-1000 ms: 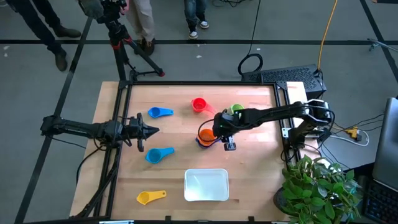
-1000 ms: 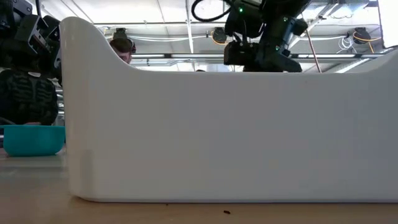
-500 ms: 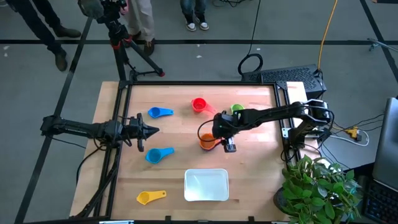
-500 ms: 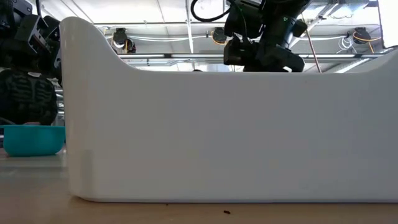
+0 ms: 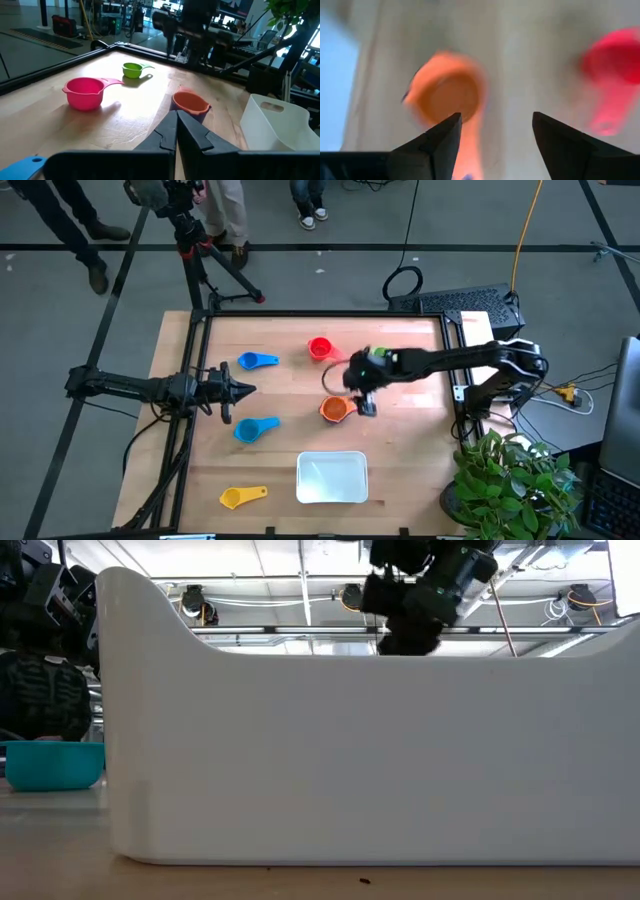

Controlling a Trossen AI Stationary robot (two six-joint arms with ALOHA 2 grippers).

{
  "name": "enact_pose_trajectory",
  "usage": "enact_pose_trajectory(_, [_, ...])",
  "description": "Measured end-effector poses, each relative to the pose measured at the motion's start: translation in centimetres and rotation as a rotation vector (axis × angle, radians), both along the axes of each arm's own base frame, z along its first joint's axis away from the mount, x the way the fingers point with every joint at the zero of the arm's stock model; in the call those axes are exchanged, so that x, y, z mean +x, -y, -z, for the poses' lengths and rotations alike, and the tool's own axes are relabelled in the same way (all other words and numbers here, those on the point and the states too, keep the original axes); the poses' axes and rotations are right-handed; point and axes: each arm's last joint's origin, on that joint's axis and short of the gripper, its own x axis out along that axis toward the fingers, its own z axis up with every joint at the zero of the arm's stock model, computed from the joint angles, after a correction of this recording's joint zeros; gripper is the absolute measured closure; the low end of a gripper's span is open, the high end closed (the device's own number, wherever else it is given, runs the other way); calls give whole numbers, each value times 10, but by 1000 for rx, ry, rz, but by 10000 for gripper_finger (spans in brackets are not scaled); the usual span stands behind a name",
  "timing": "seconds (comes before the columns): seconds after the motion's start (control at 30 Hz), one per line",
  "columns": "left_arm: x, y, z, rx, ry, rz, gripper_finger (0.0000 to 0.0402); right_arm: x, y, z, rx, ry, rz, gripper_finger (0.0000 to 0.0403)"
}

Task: Nest measuring cups in basket
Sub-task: Stack the red measuring cup on the orange measuring cup

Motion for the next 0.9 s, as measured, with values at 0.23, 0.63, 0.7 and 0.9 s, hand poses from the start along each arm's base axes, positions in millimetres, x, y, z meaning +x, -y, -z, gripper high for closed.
enact_pose_trajectory(0.23, [0,0,0,-1,1,0,389,-1,50,-17,-4,185,148,176])
enact_pose_trajectory(0.63, [0,0,0,-3,1,-1,389,-3,86,-14,-20,250,167,146])
enact_pose_trajectory(0.7, [0,0,0,-2,2,-1,389,1,89,-8,-19,245,172,131])
enact_pose_trajectory(0.9, [0,0,0,-2,1,-1,389,11,103,16,-14,219,200,88])
